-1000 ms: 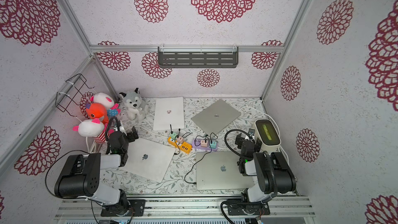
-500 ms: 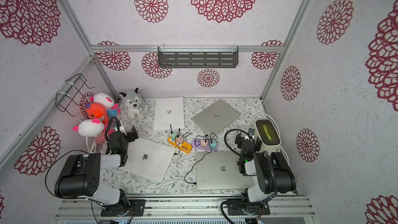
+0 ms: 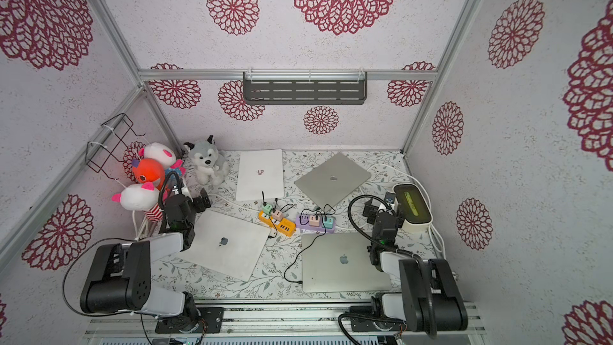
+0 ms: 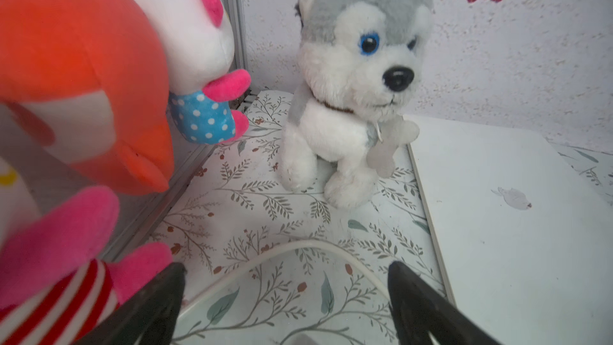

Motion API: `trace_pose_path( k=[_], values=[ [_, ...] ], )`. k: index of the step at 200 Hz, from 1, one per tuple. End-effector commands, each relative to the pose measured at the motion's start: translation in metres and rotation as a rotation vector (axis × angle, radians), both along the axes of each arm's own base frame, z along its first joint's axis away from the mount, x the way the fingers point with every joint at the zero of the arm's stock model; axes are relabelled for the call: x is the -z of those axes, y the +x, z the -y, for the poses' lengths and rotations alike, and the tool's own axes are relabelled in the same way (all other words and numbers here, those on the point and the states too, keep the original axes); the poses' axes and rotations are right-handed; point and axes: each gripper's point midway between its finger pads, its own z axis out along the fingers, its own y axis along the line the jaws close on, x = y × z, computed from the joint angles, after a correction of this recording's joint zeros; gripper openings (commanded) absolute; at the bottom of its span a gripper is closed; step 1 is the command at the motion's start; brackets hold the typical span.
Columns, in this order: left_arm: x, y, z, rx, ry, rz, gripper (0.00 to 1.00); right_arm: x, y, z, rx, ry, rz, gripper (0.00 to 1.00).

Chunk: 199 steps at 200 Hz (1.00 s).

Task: Unplug the laptop charger
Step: Remove the charging cable from the laptop.

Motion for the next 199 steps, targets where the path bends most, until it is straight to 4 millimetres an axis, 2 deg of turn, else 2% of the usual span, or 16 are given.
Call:
trace_pose_path(
  k=[1,29,51,71,90,112,146,184,199],
  values=[
    [-0.008,-0.002,-0.003,-0.011,0.009,-0.086,0.98,-0.015,-0.007,0.003,0.04,0.083,-0.011,0.99],
    [-0.023,-0.001,0.01,0.047,0.007,-0.143,0.98,-0.022,-0.02,0.006,0.092,0.189,-0.089,0.99],
    [-0.035,-0.002,0.029,0.107,-0.004,-0.216,0.98,-0.022,-0.03,-0.005,0.053,0.281,-0.162,0.99],
    [-0.045,-0.003,0.06,0.221,0.042,-0.269,0.98,-0.014,-0.041,-0.017,0.025,0.377,-0.244,0.99],
    [-0.053,-0.009,0.104,0.397,0.116,-0.287,0.98,0.0,-0.053,-0.031,0.001,0.486,-0.342,0.99],
    [-0.064,-0.025,0.153,0.601,0.157,-0.286,0.98,0.014,-0.066,-0.052,-0.058,0.606,-0.434,0.99],
    [-0.081,-0.058,0.208,0.853,0.118,-0.256,1.0,0.025,-0.082,-0.077,-0.138,0.744,-0.501,0.99],
    [-0.088,-0.09,0.248,1.017,0.129,-0.235,0.96,0.043,-0.106,-0.092,-0.179,0.781,-0.643,0.99],
    [-0.086,-0.102,0.26,1.069,0.124,-0.24,0.95,0.042,-0.114,-0.093,-0.188,0.769,-0.662,0.99]
  ],
)
